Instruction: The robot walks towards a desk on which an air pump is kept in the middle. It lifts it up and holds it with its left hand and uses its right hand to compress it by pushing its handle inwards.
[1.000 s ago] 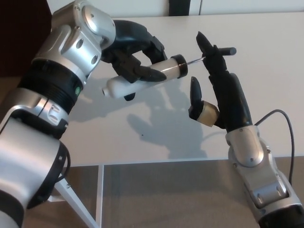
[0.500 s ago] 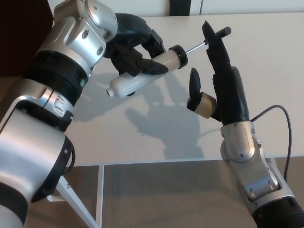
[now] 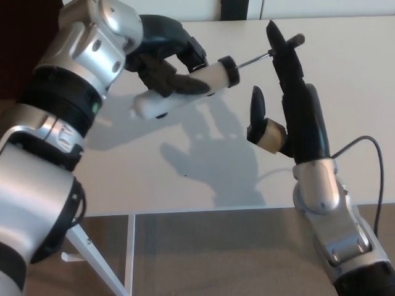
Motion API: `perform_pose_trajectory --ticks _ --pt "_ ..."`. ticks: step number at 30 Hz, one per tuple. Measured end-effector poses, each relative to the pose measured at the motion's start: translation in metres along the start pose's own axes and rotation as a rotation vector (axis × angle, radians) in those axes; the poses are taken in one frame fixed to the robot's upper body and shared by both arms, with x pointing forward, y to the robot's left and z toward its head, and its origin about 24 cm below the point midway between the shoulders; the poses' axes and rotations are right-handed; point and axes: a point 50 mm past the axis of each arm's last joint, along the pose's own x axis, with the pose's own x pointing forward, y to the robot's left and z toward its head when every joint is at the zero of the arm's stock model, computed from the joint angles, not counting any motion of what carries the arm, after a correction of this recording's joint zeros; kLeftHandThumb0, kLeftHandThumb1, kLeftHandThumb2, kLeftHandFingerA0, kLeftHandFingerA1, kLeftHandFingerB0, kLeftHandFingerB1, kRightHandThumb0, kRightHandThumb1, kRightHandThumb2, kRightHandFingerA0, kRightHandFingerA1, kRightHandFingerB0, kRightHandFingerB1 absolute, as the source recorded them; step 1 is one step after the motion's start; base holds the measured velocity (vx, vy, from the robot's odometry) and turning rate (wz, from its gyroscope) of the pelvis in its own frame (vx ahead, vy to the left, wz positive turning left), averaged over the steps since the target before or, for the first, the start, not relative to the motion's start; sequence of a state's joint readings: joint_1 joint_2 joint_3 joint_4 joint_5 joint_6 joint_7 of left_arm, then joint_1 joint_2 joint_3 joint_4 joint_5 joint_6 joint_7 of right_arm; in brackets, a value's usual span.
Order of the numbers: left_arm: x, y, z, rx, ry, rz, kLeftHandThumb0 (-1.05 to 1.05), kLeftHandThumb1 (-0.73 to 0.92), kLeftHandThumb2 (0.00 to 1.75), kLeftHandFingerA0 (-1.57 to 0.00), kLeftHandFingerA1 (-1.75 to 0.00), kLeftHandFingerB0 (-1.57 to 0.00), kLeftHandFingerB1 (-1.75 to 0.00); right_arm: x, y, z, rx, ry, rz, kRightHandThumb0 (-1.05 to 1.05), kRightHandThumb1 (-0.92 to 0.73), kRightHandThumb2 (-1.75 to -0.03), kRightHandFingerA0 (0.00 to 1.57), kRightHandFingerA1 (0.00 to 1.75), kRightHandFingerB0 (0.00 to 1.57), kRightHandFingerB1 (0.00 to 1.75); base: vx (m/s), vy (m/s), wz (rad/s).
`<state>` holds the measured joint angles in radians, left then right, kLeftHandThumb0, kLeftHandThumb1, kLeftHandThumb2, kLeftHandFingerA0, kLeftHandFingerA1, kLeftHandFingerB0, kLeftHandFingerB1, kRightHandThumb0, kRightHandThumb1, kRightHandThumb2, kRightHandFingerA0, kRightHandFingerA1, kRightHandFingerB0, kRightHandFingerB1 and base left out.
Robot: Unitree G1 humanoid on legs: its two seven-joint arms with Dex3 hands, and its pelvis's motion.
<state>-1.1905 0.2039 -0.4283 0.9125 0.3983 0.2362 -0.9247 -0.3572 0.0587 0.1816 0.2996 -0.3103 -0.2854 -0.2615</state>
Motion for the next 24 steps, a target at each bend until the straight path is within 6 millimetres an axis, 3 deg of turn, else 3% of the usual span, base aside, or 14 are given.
perform_pose_trajectory --ticks 1,3,6,11,16,17,19,20,23,24 --pt "-0.001 0.001 -0.002 0.003 0.004 0.002 -0.09 0.65 0.92 -0.8 -1.63 -0.74 -1.34 -0.003 -0.002 0.002 0.0 -0.01 -0.002 -0.96 -0.91 -1.22 0.0 0.03 0.0 0.04 0.0 0.0 0.0" --pt "-0.002 0.001 -0.005 0.005 0.01 0.004 -0.12 0.69 0.87 -0.88 -1.58 -0.78 -1.29 -0.006 -0.005 0.003 0.0 -0.02 -0.003 -0.97 -0.9 -1.23 0.0 0.02 0.0 0.04 0.0 0.0 0.0" --pt "-0.003 0.001 -0.019 0.01 0.052 0.004 -0.1 0.63 0.9 -0.88 -1.59 -0.76 -1.27 -0.011 -0.019 0.01 -0.005 -0.055 -0.039 -0.97 -0.89 -1.22 0.0 0.03 0.0 0.05 0.0 0.0 0.0" --pt "-0.004 -0.003 -0.038 0.016 0.108 -0.002 -0.12 0.67 0.85 -0.88 -1.57 -0.73 -1.26 -0.008 -0.043 0.021 -0.006 -0.095 -0.112 -0.94 -0.89 -1.22 0.0 0.04 0.0 0.05 0.0 0.0 0.0" --pt "-0.006 -0.004 -0.044 0.026 0.127 -0.003 -0.14 0.7 0.86 -0.89 -1.6 -0.74 -1.31 -0.008 -0.051 0.022 -0.002 -0.093 -0.13 -0.9 -0.85 -1.2 0.0 0.09 0.0 0.09 0.0 0.0 0.0" --pt "-0.006 -0.004 -0.044 0.03 0.128 -0.002 -0.13 0.69 0.86 -0.87 -1.6 -0.74 -1.3 -0.007 -0.052 0.023 -0.001 -0.092 -0.132 -0.87 -0.76 -0.97 0.0 0.0 0.0 0.07 0.0 0.0 0.0" --pt "-0.006 -0.004 -0.044 0.036 0.13 -0.003 -0.13 0.69 0.86 -0.87 -1.6 -0.74 -1.3 -0.007 -0.053 0.023 0.005 -0.089 -0.135 -0.87 -0.76 -0.97 0.0 0.0 0.0 0.07 0.0 0.0 0.0" --pt "-0.006 -0.004 -0.043 0.039 0.128 -0.004 -0.14 0.65 0.9 -0.88 -1.58 -0.77 -1.31 -0.007 -0.054 0.023 0.011 -0.086 -0.137 -0.85 -0.92 -0.74 0.0 0.01 0.0 0.11 0.0 0.0 0.0" --pt "-0.006 -0.004 -0.043 0.04 0.127 -0.005 -0.14 0.65 0.9 -0.88 -1.58 -0.77 -1.31 -0.007 -0.056 0.023 0.019 -0.083 -0.137 -0.85 -0.92 -0.74 0.0 0.01 0.0 0.11 0.0 0.0 0.0" --pt "-0.007 -0.004 -0.043 0.04 0.127 -0.006 -0.14 0.64 0.94 -0.89 -1.59 -0.77 -1.32 -0.007 -0.056 0.023 0.026 -0.081 -0.138 -0.89 -0.84 -1.18 0.0 0.08 0.0 0.11 0.0 0.0 0.0"
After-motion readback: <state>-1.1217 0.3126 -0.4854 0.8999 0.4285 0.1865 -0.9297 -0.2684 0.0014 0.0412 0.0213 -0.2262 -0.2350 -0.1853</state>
